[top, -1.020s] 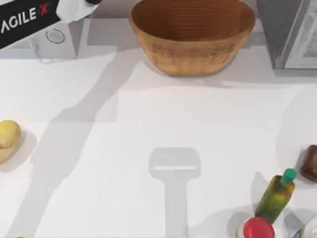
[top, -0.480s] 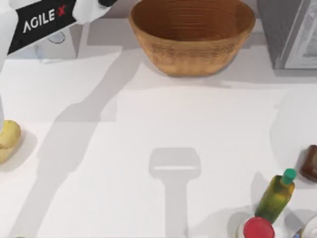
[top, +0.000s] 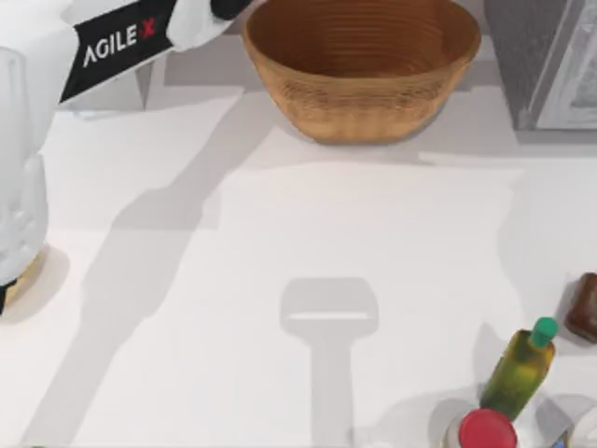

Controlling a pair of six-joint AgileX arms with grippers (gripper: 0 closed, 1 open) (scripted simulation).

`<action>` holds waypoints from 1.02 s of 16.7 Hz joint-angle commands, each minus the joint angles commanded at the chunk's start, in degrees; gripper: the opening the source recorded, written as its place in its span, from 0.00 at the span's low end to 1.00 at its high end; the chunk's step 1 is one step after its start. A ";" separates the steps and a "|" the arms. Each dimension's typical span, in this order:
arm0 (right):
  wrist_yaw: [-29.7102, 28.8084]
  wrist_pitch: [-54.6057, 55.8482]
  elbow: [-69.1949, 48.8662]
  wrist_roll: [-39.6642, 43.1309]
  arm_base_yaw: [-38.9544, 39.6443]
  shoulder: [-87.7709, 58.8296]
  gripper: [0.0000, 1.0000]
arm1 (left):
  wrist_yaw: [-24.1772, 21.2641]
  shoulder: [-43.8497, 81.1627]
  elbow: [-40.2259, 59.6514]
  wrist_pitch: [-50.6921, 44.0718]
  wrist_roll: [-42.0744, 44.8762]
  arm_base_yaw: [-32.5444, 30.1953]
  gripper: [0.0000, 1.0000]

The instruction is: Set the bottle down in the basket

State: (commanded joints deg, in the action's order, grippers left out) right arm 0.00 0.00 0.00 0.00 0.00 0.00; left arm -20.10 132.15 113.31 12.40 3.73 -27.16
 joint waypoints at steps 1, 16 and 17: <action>0.00 0.00 0.00 0.00 0.00 0.00 1.00 | 0.11 0.77 0.73 0.03 -0.03 -0.13 0.00; 0.00 0.00 0.00 0.00 0.00 0.00 1.00 | 0.35 1.74 1.61 0.04 -0.08 -0.26 0.68; 0.00 0.00 0.00 0.00 0.00 0.00 1.00 | 0.35 1.74 1.61 0.04 -0.08 -0.26 0.75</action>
State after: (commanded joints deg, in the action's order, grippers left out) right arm 0.00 0.00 0.00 0.00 0.00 0.00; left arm -19.75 133.88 114.92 12.44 3.65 -27.42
